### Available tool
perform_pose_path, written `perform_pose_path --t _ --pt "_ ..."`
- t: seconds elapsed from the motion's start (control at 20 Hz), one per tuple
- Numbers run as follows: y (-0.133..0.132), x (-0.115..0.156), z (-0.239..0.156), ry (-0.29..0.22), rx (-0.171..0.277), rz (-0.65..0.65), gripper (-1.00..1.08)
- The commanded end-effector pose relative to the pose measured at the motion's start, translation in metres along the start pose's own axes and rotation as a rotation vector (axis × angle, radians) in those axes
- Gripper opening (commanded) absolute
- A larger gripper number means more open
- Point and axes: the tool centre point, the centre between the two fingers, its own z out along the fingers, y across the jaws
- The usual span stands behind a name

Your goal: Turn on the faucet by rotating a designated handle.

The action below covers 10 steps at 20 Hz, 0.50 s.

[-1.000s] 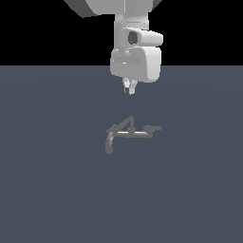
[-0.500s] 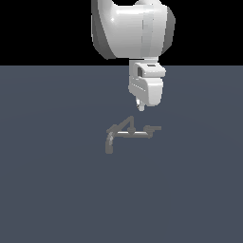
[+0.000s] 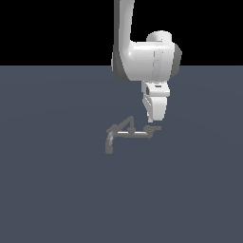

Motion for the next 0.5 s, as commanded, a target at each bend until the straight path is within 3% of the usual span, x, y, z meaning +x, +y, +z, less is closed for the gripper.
perform_pose_path --t 0.0,0.45 --pt "-0.004 0.009 0.01 -0.001 0.0 0.041 -1.0" --pt "-0.009 0.022 0.025 -0.003 -0.001 0.101 -1.0"
